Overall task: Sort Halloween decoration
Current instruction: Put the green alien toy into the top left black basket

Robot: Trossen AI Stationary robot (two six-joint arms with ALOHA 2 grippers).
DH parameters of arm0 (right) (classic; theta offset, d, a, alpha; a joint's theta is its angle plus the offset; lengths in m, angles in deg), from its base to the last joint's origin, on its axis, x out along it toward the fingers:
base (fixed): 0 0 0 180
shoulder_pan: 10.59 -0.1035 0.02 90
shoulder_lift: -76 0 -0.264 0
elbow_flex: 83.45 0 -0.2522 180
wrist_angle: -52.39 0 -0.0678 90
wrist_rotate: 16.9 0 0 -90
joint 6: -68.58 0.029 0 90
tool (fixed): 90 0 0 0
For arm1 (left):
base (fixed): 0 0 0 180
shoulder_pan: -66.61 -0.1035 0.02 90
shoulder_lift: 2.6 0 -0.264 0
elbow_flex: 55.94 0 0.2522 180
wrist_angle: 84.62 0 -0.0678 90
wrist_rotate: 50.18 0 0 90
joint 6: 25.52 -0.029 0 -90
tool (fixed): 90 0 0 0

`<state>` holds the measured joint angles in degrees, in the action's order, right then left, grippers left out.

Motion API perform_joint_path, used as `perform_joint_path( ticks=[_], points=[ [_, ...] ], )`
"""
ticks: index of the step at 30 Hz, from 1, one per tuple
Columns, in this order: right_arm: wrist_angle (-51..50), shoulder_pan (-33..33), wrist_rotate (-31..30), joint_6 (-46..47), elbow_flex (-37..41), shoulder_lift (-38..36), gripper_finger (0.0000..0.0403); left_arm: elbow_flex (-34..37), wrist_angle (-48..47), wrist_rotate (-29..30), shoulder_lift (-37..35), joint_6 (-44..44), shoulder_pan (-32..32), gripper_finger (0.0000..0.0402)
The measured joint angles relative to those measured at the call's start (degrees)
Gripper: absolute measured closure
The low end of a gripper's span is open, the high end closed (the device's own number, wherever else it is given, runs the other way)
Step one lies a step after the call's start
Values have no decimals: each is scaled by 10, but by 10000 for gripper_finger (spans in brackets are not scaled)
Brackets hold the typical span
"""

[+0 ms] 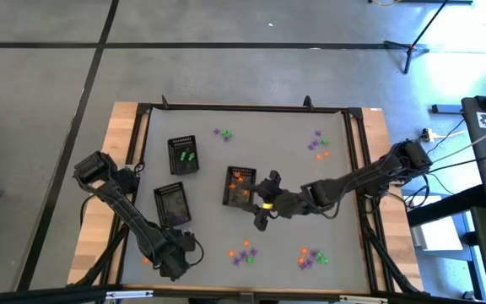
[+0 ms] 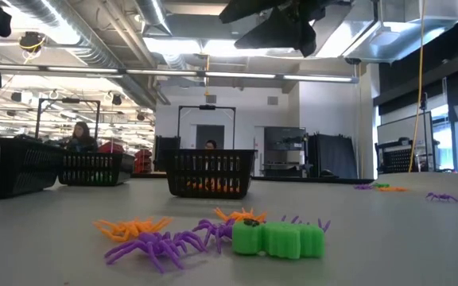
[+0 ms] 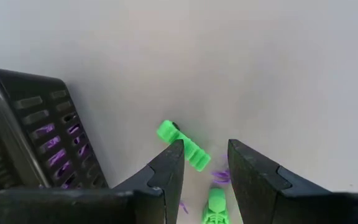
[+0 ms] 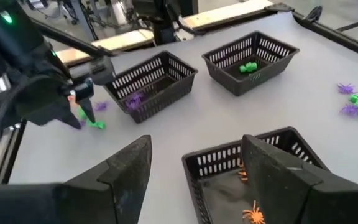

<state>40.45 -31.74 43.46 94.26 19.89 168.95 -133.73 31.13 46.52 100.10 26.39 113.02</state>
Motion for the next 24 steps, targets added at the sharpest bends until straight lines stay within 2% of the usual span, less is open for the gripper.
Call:
perform_joint_path(
  ticks=[10, 21, 24],
  points=[
    [16, -10, -13, 0, 0, 0, 157, 1, -14, -1, 0, 6, 0, 286],
    [16, -10, -14, 7, 0, 0, 157, 52, 2, -14, -2, 37, 0, 287],
    [16, -10, -14, 7, 0, 0, 157, 54, 7, -17, -2, 43, 0, 300]
  ],
)
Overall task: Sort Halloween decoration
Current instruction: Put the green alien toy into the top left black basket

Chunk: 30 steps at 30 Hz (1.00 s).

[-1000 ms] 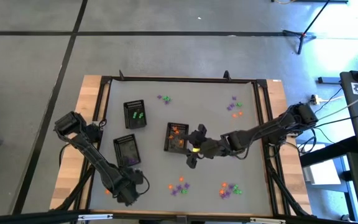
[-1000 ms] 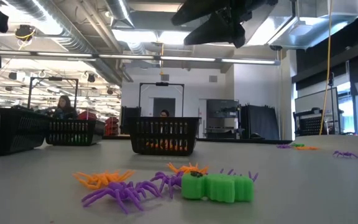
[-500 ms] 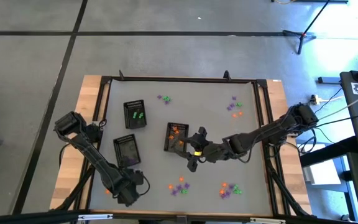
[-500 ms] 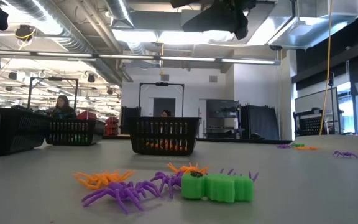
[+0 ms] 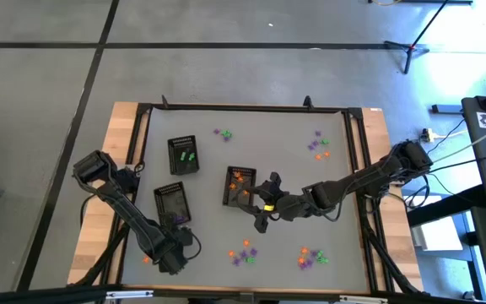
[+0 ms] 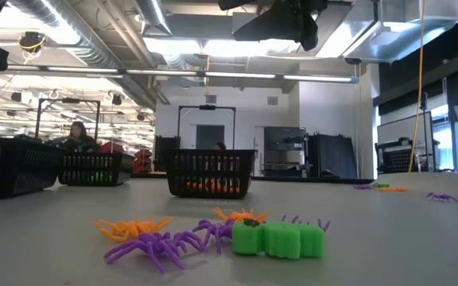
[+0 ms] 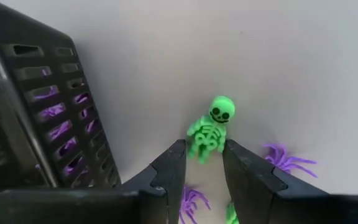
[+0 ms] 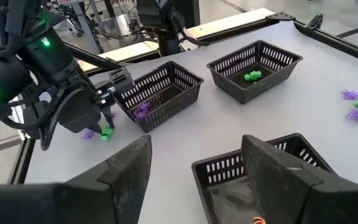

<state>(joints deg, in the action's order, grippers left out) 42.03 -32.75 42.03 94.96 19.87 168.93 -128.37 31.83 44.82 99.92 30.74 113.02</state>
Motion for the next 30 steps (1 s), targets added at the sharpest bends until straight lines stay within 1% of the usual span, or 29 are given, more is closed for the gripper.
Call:
perform_joint_path(
  ticks=[3, 7, 12, 14, 17, 19, 24, 27, 30],
  points=[
    [0, 0, 0, 0, 0, 0, 157, 0, 8, -1, 0, -1, 0, 332],
    [0, 0, 0, 0, 0, 0, 157, 1, 12, -3, 0, -8, 0, 388],
    [0, 0, 0, 0, 0, 0, 157, -7, 8, -9, 1, -11, 0, 398],
    [0, 0, -1, 0, 0, 0, 157, -19, -1, -7, 3, -14, 0, 399],
    [-1, 0, -6, 0, 0, 0, 157, -55, -27, 3, 5, -25, 0, 400],
    [-2, 0, -7, 0, 0, 0, 157, -83, -63, 14, 4, -32, 0, 400],
    [-3, 0, -7, 0, 0, 0, 157, -166, -186, 68, 4, -56, 3, 401],
    [-3, 0, -7, 0, 0, 0, 157, -206, -284, 129, 2, -77, 6, 401],
    [-3, 0, -7, 0, 0, 0, 157, -209, -351, 186, -25, -89, 1, 401]
  ],
)
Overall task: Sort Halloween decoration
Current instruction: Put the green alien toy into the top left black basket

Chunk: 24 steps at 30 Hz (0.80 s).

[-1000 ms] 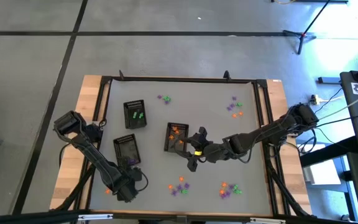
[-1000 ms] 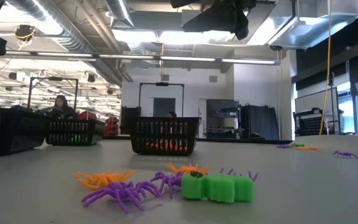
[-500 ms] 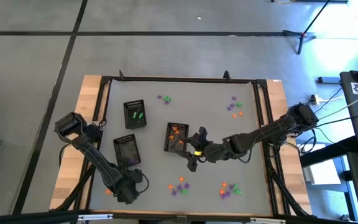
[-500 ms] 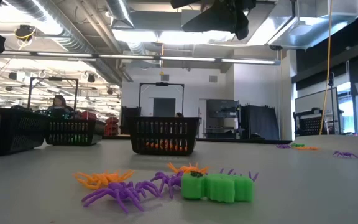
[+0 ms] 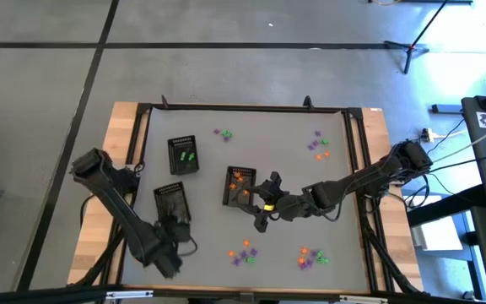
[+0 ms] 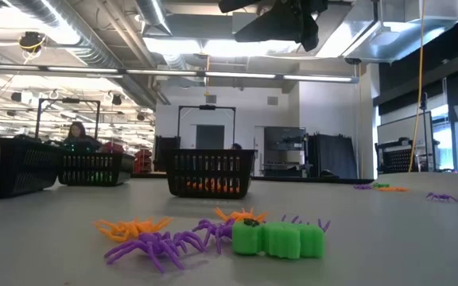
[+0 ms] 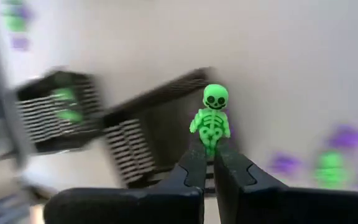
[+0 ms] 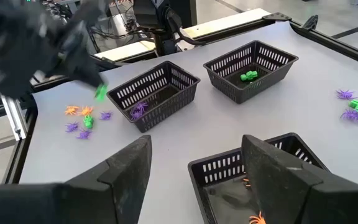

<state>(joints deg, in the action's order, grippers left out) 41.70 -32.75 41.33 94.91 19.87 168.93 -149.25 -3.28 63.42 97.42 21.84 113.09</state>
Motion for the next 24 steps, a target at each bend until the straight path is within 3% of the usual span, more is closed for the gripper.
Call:
perform_joint_path(
  ticks=[4, 8, 11, 15, 19, 24],
  points=[
    [0, 0, 0, 0, 0, 0, 157, 44, -16, 47, -94, 0, -32, 401],
    [0, 0, 0, 0, 0, 0, 157, 139, 46, 69, -242, -13, -84, 401],
    [1, 0, -3, 0, 0, 0, 157, 227, 125, 67, -360, -64, -159, 401],
    [3, 0, -16, 0, 0, 0, 157, 322, 214, 30, -472, -170, -305, 401],
    [3, 0, -32, -1, 0, 0, 157, 364, 248, -23, -519, -257, -457, 402],
    [3, 1, -42, -3, 0, 0, 157, 367, 284, -38, -520, -325, -568, 401]
  ],
)
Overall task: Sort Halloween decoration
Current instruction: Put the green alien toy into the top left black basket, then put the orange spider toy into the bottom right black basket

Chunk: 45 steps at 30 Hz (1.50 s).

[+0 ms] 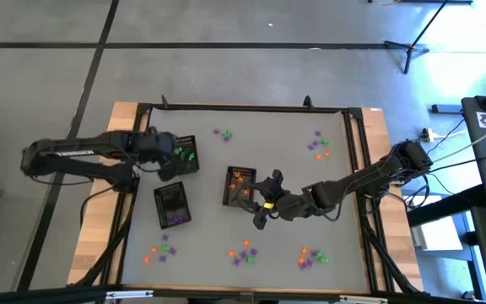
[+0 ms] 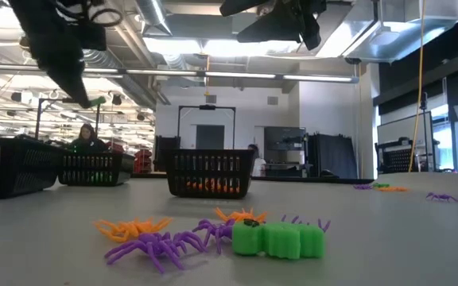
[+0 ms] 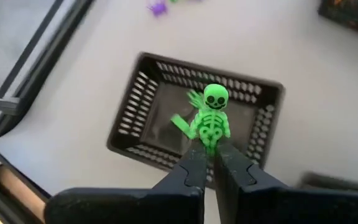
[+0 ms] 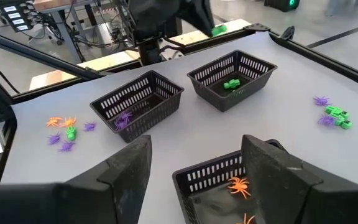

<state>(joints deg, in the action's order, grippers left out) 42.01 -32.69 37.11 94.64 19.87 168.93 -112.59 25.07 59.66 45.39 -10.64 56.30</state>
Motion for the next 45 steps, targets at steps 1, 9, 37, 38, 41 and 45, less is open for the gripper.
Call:
perform_joint_path(
  ticks=[1, 9, 37, 38, 41, 45],
  points=[
    [0, 0, 0, 0, 0, 0, 157, 0, 9, -7, 2, -5, -13, 399],
    [-3, 0, 6, 0, 0, 0, 157, -1, 54, -29, 22, -16, -56, 332],
    [13, 0, 10, -6, -1, 23, 157, -138, -24, -206, 17, 183, 293, 311],
    [15, 0, 10, -6, -1, 23, 157, -138, -24, -195, 22, 199, 314, 311],
    [25, 0, 10, -8, -1, 23, 157, -138, -19, -185, 40, 252, 368, 311],
    [30, 0, 10, -10, -1, 23, 157, -138, -5, -180, 73, 305, 439, 311]
  ],
)
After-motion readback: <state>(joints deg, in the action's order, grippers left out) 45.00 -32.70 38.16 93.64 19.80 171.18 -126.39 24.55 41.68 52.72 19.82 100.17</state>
